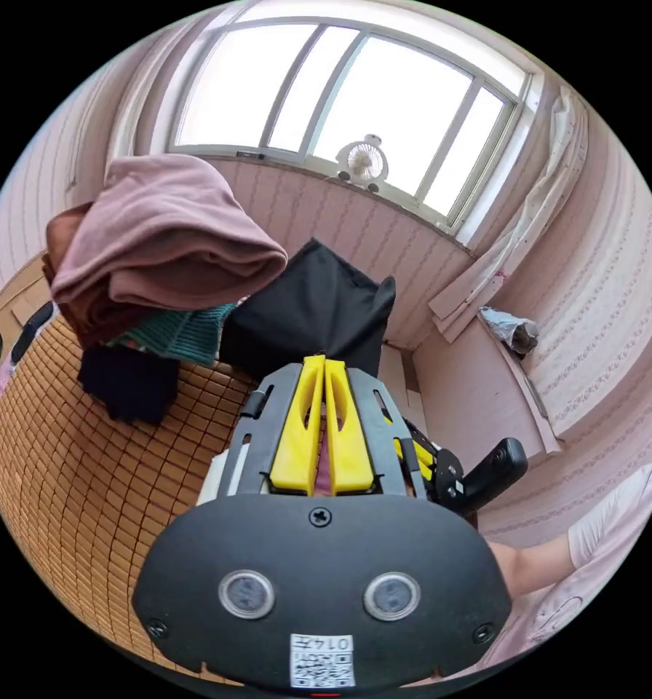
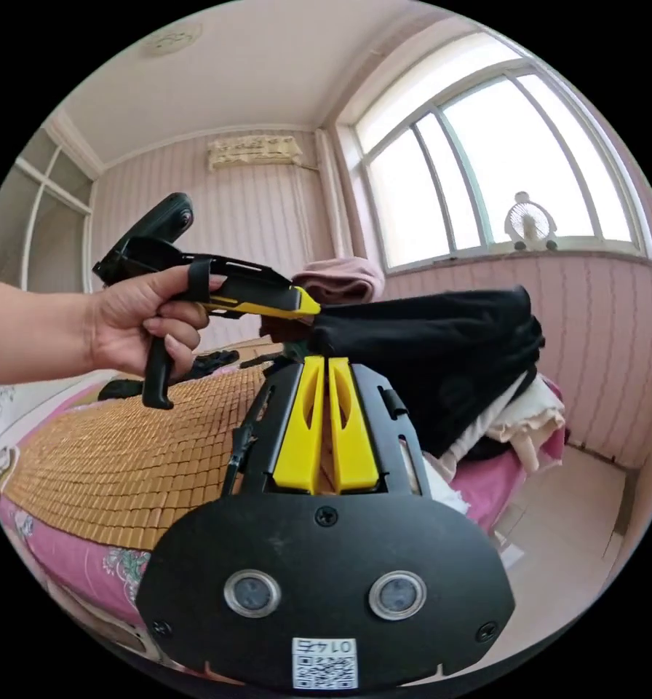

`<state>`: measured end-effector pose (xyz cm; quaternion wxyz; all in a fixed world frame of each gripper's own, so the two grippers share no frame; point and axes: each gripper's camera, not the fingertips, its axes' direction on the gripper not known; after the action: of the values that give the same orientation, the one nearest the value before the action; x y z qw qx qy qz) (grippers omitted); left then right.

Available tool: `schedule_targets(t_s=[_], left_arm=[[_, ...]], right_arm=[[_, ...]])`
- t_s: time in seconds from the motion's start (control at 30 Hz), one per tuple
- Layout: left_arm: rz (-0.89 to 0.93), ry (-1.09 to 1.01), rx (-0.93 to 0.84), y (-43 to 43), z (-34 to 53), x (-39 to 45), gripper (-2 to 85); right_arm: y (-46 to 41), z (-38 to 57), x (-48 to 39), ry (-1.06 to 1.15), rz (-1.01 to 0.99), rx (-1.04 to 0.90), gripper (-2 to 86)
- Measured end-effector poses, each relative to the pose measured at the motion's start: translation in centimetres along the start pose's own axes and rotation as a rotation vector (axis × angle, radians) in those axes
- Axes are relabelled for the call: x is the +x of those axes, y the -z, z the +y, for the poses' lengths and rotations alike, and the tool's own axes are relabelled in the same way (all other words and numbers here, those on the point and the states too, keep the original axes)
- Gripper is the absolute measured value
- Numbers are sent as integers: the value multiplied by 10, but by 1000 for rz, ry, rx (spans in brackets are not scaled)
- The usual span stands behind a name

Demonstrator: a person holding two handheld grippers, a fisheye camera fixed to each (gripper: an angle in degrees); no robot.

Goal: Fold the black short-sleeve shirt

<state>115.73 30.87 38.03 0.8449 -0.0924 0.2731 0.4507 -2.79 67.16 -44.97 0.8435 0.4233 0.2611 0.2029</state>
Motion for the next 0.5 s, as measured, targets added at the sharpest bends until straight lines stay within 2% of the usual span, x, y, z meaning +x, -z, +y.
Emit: schedule_targets(t_s=[0.13,0.2,0.27,0.3,0.37,0.4,0.5], left_arm=[[-52,36,125,129,52,7,-10],[-82,104,171,194,94,7,-10],[-5,328,260,279,172,2,-10],[-22,373,277,298,194,4,-10],[-238,460,300,363,272,26,-10],[-281,477,306,378,290,32,-10],[-446,574,377,453,354,47,-10]], right_arm=[[22,-33,-80,103,-271,-3,-8],[27,-47,-149,161,-432,-111,-8],[27,-40,-211,247,-535,-183,-9],[27,-32,-250,260,-631,-236,-9],[31,-25,-306,234,-809,-317,-9],[36,-21,-343,236,-908,-338,-9],[44,-29,-430,394,-1003,-303,-9]])
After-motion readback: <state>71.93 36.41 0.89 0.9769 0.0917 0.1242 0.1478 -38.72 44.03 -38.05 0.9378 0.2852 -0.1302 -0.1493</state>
